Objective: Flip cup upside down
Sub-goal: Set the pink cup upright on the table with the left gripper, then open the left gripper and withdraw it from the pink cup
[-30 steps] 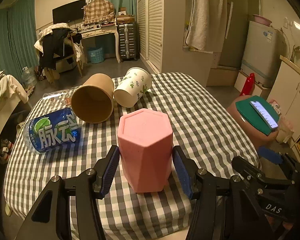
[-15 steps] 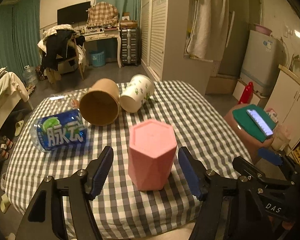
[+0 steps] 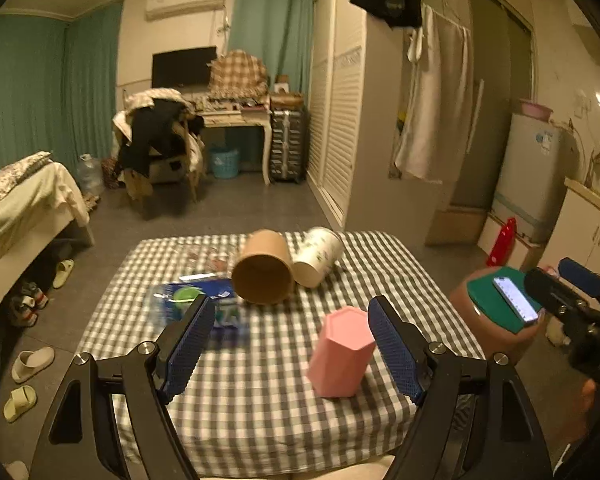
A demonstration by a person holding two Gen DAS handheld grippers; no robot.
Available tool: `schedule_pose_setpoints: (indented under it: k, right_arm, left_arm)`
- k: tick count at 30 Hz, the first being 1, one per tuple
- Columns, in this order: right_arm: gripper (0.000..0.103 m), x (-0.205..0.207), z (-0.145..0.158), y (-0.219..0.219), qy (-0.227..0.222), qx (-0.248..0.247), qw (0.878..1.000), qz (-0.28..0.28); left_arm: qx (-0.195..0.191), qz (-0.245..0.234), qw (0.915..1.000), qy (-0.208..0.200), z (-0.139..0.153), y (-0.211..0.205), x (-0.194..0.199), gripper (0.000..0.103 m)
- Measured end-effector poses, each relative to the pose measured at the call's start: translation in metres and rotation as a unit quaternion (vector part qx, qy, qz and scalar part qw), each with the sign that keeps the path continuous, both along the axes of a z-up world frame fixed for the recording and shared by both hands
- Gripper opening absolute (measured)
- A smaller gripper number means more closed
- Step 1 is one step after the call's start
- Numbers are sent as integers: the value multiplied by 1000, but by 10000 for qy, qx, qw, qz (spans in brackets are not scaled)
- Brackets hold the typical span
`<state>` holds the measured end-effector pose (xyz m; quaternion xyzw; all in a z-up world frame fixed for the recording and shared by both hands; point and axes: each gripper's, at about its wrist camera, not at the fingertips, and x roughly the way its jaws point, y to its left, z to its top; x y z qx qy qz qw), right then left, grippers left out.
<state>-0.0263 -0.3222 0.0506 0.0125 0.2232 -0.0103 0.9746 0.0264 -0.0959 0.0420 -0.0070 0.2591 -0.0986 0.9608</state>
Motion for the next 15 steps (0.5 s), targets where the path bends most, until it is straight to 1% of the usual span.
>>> schedule_pose_setpoints:
  k: [5, 6, 7, 8, 9, 10, 13, 15]
  right_arm:
    - [91, -23, 17, 15, -132, -97, 9998, 125]
    - [91, -26, 18, 18, -151, -113, 9997, 140]
    - [91, -30, 18, 21, -174, -124, 9996, 167]
    - [92, -33, 17, 25, -189, -121, 9995, 221]
    - [93, -35, 16, 28, -187, -114, 9994, 274]
    - [93, -37, 13, 31, -179, -106, 9993, 311]
    - [95, -45, 2, 38, -168, -40, 9990, 403]
    - [102, -48, -5, 41, -184, 21, 9990, 408]
  left_arm:
    - [-15, 234, 9995, -216, 12, 23, -22, 82]
    - [-17, 277, 9993, -246, 14, 28, -26, 84]
    - [-22, 337, 9990, -283, 14, 32, -31, 89]
    - [-21, 406, 9987, -323, 14, 36, -35, 93]
    - [-23, 527, 9979, -385, 13, 42, -41, 100]
    - [-25, 616, 9972, -423, 12, 46, -45, 101]
    - [-63, 798, 9958, -445, 5, 56, -54, 102]
    - [-52, 883, 9950, -456, -1, 62, -59, 102]
